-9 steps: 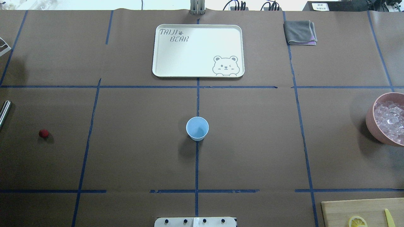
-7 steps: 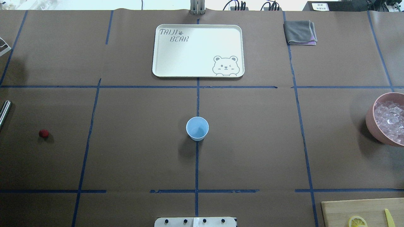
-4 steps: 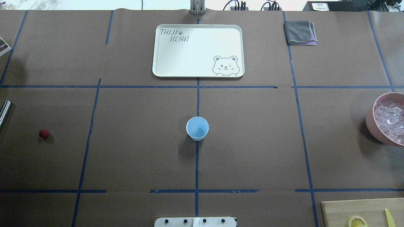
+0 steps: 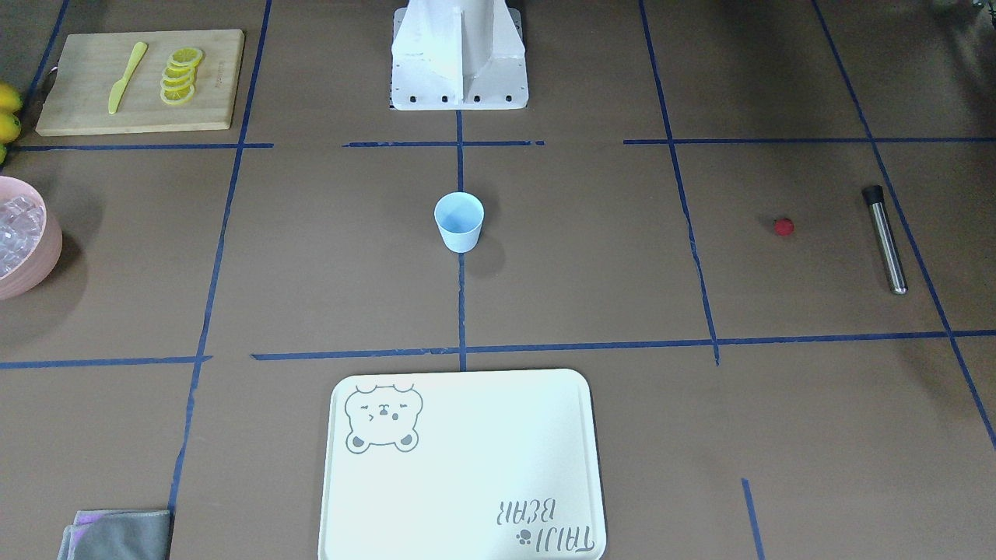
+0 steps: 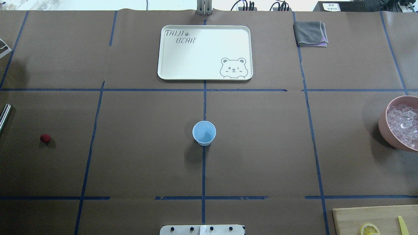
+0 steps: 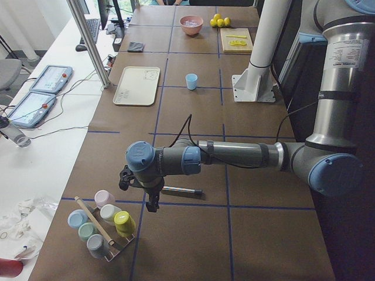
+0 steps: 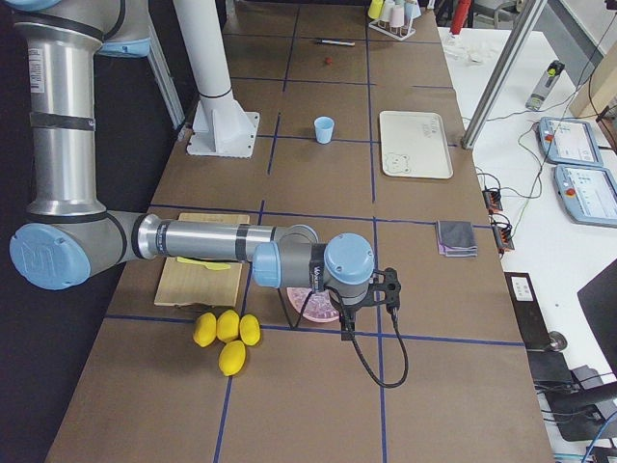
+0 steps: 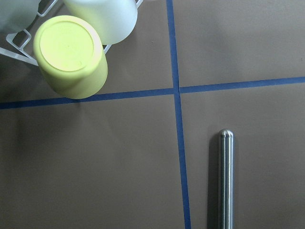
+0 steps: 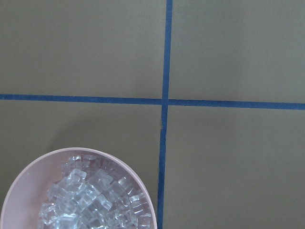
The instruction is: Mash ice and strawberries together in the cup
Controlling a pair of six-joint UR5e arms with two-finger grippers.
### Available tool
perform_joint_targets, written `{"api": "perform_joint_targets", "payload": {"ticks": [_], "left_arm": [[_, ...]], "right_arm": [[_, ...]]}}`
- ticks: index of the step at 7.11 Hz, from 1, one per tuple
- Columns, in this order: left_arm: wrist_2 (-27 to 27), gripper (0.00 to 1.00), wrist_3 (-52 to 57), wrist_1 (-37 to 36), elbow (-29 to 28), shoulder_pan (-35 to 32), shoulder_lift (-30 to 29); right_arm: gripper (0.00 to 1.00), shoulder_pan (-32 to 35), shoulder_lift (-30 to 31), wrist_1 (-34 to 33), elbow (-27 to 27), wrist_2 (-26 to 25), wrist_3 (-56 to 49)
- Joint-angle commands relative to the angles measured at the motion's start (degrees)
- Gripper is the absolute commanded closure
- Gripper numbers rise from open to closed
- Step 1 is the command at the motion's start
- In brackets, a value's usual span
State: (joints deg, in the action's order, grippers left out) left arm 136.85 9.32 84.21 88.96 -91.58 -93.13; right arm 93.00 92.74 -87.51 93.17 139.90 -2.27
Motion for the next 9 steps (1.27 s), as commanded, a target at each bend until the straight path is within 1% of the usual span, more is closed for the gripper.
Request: {"api": "perform_joint_targets", "payload": {"ticks": [1,3,4,5,6,7,9], "left_arm": [[0.0,0.0,-0.1,0.1,0.3,0.0,0.0],[0.0,0.0,-0.1,0.1,0.5,0.1,0.0],[0.0,0.0,-0.1,0.0,0.5,0.1,-0.1],[0.0,0.0,-0.1,0.1,0.5,0.1,-0.1],[0.0,0.0,-0.1,0.1,0.5,0.1,-0.2],[0.0,0.0,-0.1,0.1,0.5,0.1,-0.4],[0.0,0.0,-0.1,0.1,0.5,0.1,-0.6]], "right_arm": [[0.01,-3.8,0.0,0.1,3.1,-0.9,5.7],[0.01,-7.2,0.3,0.1,6.4,-2.2,14.4],[0.01,-8.6,0.3,0.1,6.4,-3.0,17.1],[0.01,-10.4,0.3,1.4,6.7,-4.2,21.2],[0.01,-12.6,0.7,4.9,6.5,-7.0,25.8],[0.01,-14.3,1.0,6.7,6.4,-8.1,29.0],[0.07,-15.6,1.8,7.0,6.3,-8.8,29.0]]}}
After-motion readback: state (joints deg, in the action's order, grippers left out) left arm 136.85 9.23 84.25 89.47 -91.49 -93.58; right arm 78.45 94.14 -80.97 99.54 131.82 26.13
